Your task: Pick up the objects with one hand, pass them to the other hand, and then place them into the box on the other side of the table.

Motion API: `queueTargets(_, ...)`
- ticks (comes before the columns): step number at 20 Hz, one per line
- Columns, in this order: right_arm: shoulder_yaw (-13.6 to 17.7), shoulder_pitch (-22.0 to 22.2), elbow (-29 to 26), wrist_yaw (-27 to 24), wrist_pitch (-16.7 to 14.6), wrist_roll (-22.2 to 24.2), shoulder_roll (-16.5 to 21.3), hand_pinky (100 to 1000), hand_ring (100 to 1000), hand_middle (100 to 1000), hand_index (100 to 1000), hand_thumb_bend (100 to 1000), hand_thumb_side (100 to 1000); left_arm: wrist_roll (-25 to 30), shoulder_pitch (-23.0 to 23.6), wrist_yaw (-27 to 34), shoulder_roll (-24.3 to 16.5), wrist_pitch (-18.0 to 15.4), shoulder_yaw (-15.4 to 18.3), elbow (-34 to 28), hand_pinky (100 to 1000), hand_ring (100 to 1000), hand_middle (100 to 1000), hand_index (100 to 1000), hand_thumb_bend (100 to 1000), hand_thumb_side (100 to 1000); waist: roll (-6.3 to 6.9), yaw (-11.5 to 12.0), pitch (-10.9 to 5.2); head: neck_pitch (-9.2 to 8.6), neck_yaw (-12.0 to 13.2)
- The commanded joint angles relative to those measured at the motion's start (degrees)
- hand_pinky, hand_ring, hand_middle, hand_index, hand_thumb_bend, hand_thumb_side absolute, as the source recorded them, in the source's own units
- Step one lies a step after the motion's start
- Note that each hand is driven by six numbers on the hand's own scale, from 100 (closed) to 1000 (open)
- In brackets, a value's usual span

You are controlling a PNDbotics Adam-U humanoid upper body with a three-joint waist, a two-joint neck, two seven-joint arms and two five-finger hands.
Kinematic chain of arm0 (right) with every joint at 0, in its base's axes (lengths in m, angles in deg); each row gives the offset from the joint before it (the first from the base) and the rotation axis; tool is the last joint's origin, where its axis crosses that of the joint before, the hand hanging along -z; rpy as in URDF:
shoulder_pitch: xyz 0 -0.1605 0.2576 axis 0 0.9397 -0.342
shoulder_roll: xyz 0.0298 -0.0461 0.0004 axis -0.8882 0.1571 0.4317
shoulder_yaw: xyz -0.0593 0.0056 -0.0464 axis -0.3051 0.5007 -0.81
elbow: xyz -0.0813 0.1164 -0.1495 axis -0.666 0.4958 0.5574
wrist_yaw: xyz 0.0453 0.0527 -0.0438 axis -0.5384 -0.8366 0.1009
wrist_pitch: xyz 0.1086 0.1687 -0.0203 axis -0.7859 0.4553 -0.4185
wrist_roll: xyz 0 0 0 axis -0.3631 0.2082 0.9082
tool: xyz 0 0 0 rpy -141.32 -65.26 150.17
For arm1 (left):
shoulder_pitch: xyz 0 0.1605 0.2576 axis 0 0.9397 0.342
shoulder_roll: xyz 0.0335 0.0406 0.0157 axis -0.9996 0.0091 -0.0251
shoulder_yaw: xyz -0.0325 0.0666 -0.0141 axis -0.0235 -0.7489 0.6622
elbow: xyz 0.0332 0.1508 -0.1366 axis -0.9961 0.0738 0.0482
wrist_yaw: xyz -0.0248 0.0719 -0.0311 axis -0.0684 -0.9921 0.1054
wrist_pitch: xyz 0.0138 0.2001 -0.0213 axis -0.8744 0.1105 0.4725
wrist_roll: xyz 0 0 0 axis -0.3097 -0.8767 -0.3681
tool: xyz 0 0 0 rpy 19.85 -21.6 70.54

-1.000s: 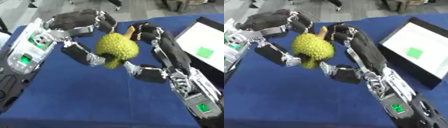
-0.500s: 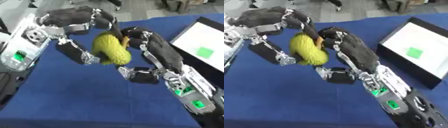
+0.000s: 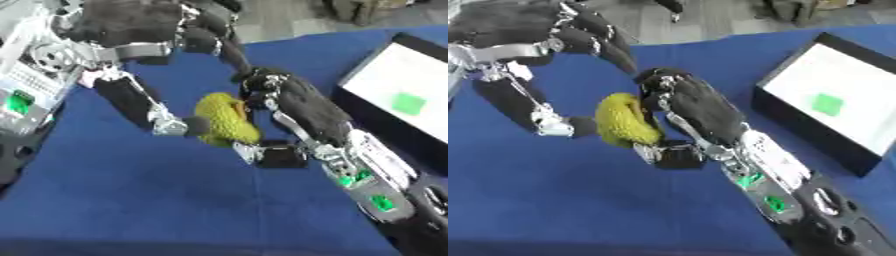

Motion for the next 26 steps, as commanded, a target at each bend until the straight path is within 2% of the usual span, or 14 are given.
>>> queueTargets(1,1.2,-0.3,-0.2,1.1,0.2,-1.3,-0.4,783,783,562,315,100,302,0.6,-1.1,-1.1,-2.3,-1.1,0.6,-0.7,795,701,725,841,347,455,-0.14,0.0,-0.95,-0.15,-0.2)
queueTargets(5,3.5,0.8,0.2,3.2,1.5,-3.4,-0.2,782,782,565,315,100,303,-0.5,-0.6,-0.9,-3.2,-0.8,1.7,-0.9,794,699,723,839,338,422,-0.16,-0.1,-0.95,-0.15,-0.1)
queueTargets(8,6.5,1.4,0.1,5.6,3.2,-5.5,0.9,784,779,575,317,100,165,-1.7,0.4,-0.6,-4.2,-0.2,3.0,-1.2,791,696,720,835,319,383,-0.1,-0.2,-0.99,-0.15,-0.2)
queueTargets(10,9.4,1.6,0.2,7.6,5.0,-7.3,2.1,783,778,577,318,100,115,-2.7,1.8,-0.7,-5.2,0.3,4.1,-1.4,791,696,719,834,324,367,-0.05,-0.3,-1.02,-0.15,-0.7)
queueTargets(13,13.7,2.0,2.3,8.9,7.7,-9.8,3.5,776,777,560,329,100,208,-4.5,4.9,-2.1,-6.8,1.5,6.1,-0.8,789,694,716,830,330,355,0.08,-0.6,-1.06,-0.15,-2.0)
queueTargets(19,22.9,2.1,11.2,7.7,13.4,-15.5,7.6,768,781,543,367,100,384,-8.0,12.3,-7.5,-9.5,3.7,10.3,2.5,787,694,714,828,358,359,0.32,-0.6,-0.94,-0.15,-5.1)
queueTargets(20,24.4,2.3,12.7,7.2,14.3,-16.4,8.3,769,784,545,381,100,364,-8.6,13.5,-8.4,-9.6,4.2,11.1,3.4,786,693,713,827,357,358,0.34,-0.5,-0.91,-0.15,-5.5)
queueTargets(21,25.9,2.4,14.2,7.0,15.2,-17.2,8.9,768,783,546,404,100,358,-9.3,14.5,-9.3,-9.7,4.7,11.8,4.4,785,692,712,826,353,359,0.35,-0.5,-0.9,-0.15,-5.9)
queueTargets(22,27.4,2.4,15.7,7.0,16.1,-17.7,9.5,771,790,560,481,100,337,-10.0,15.3,-10.3,-9.7,5.1,12.5,5.4,783,690,711,825,345,363,0.33,-0.4,-0.89,-0.15,-6.3)
queueTargets(23,29.0,2.2,17.2,7.2,17.1,-17.6,10.1,773,793,567,499,100,329,-10.6,16.1,-11.2,-9.6,5.6,13.0,6.6,783,690,711,825,344,364,0.31,-0.3,-0.89,-0.15,-6.6)
queueTargets(24,29.9,1.6,19.9,8.1,20.2,-16.9,10.7,785,813,610,623,100,284,-11.3,16.8,-12.9,-9.3,5.9,13.3,7.9,781,689,710,824,334,372,0.25,-0.1,-0.9,-0.15,-6.9)
queueTargets(25,29.9,0.7,22.2,9.4,23.6,-15.9,11.2,792,823,628,686,100,253,-12.1,17.3,-14.8,-8.9,6.0,13.4,9.2,781,689,710,824,332,376,0.21,0.1,-0.92,-0.15,-7.2)
queueTargets(26,29.7,0.2,23.8,10.6,26.0,-14.4,11.6,822,865,725,817,100,160,-13.0,17.7,-16.4,-8.6,6.1,13.6,10.6,779,688,708,822,315,386,0.17,0.2,-0.92,-0.15,-7.4)
